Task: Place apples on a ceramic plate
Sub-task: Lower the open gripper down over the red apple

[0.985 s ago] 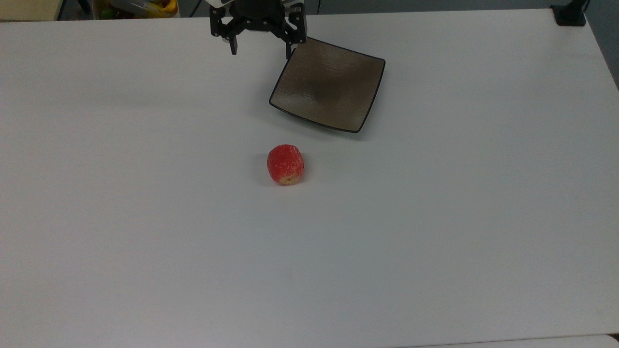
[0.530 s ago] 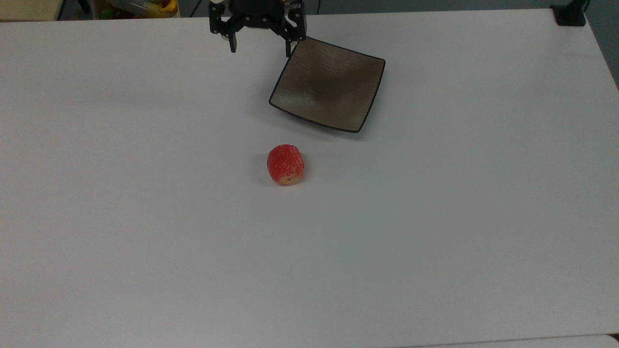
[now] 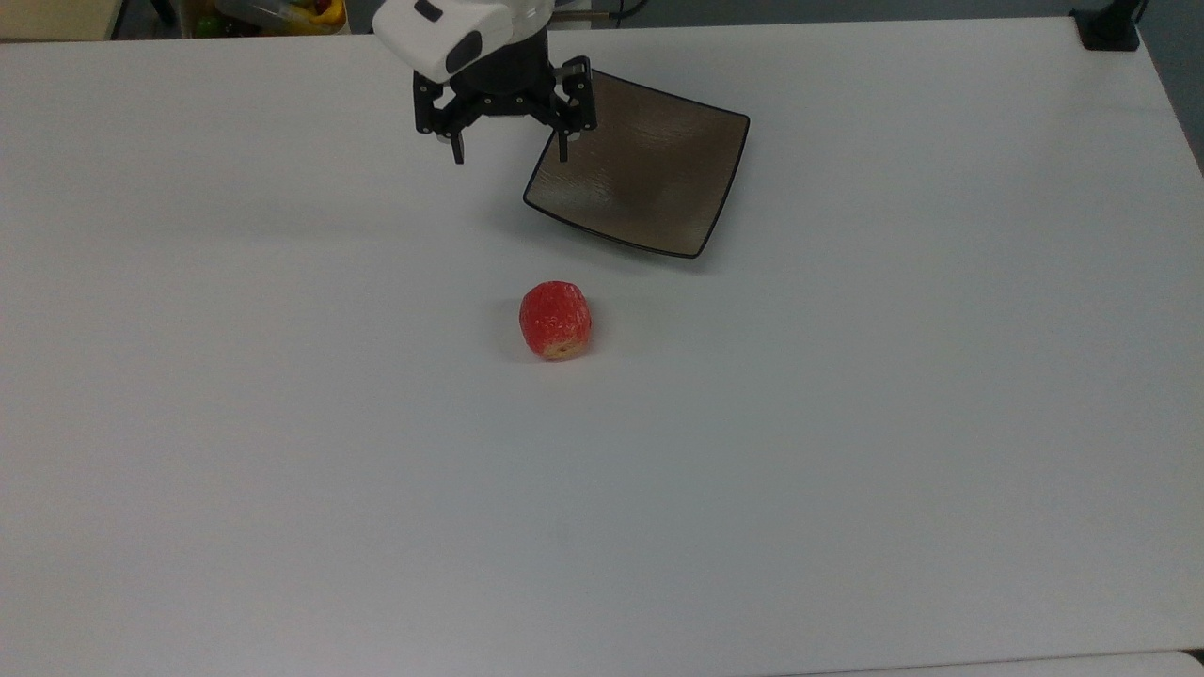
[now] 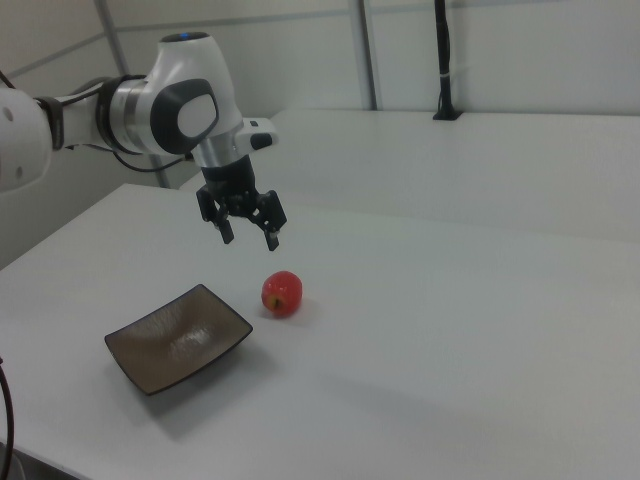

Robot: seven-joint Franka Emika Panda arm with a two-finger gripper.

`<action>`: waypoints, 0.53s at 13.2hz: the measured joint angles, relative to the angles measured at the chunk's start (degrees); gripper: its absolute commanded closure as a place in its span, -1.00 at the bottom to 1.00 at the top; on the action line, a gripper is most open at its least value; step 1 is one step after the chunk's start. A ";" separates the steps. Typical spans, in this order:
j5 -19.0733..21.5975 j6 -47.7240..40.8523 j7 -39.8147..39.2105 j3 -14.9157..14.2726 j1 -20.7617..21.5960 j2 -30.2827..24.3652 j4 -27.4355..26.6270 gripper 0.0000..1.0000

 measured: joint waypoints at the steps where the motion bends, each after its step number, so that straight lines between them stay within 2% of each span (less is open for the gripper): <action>1: -0.66 0.18 -1.57 0.03 0.11 0.84 0.09 -1.00; 4: -1.73 4.67 -4.54 0.06 0.15 3.30 0.13 -1.00; 7: -5.33 9.27 -4.80 0.31 0.20 7.97 0.16 -1.00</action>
